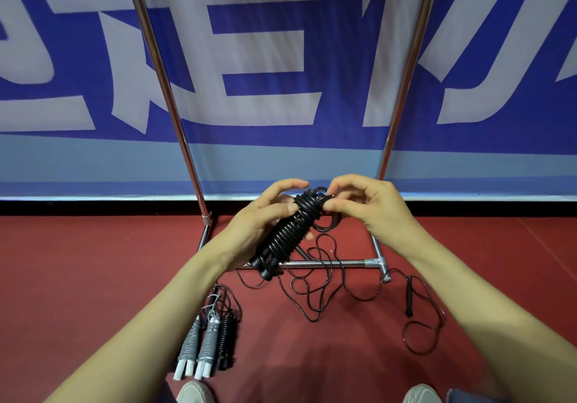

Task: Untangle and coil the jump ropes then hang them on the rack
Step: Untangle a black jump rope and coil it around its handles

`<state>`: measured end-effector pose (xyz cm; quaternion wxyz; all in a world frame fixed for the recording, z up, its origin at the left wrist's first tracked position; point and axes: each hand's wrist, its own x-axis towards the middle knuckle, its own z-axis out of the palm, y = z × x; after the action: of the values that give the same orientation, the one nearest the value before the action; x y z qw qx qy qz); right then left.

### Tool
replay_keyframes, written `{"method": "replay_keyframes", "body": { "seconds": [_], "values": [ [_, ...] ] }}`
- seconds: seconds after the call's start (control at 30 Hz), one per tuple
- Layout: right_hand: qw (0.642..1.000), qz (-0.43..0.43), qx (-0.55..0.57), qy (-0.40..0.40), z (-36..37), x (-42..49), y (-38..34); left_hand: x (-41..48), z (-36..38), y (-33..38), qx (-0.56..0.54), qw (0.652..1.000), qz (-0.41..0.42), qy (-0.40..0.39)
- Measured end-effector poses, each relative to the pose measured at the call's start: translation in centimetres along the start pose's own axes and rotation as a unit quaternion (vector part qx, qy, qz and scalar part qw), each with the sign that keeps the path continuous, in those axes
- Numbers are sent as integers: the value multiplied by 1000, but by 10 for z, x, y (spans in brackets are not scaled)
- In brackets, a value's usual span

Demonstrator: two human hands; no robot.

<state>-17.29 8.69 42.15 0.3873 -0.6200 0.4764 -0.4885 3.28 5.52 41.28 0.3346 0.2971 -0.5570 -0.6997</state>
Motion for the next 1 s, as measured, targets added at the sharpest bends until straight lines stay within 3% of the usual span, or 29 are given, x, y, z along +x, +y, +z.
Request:
{"method": "replay_keyframes", "body": {
  "seconds": [0.3,0.57,0.73,0.93,1.0],
  "values": [
    [978,102,180,26,12,-5,1,2,2,-3,-20,999,-22,-34],
    [968,169,187,-10,1,-3,-3,7,9,-12,70,996,51,5],
    [959,220,172,43,3,0,-4,8,14,-17,145,986,85,18],
    [965,230,119,48,6,0,0,7,14,-21,314,941,126,3],
    [969,211,126,17,5,-3,1,6,11,-19,299,947,122,-2]
  ]
}}
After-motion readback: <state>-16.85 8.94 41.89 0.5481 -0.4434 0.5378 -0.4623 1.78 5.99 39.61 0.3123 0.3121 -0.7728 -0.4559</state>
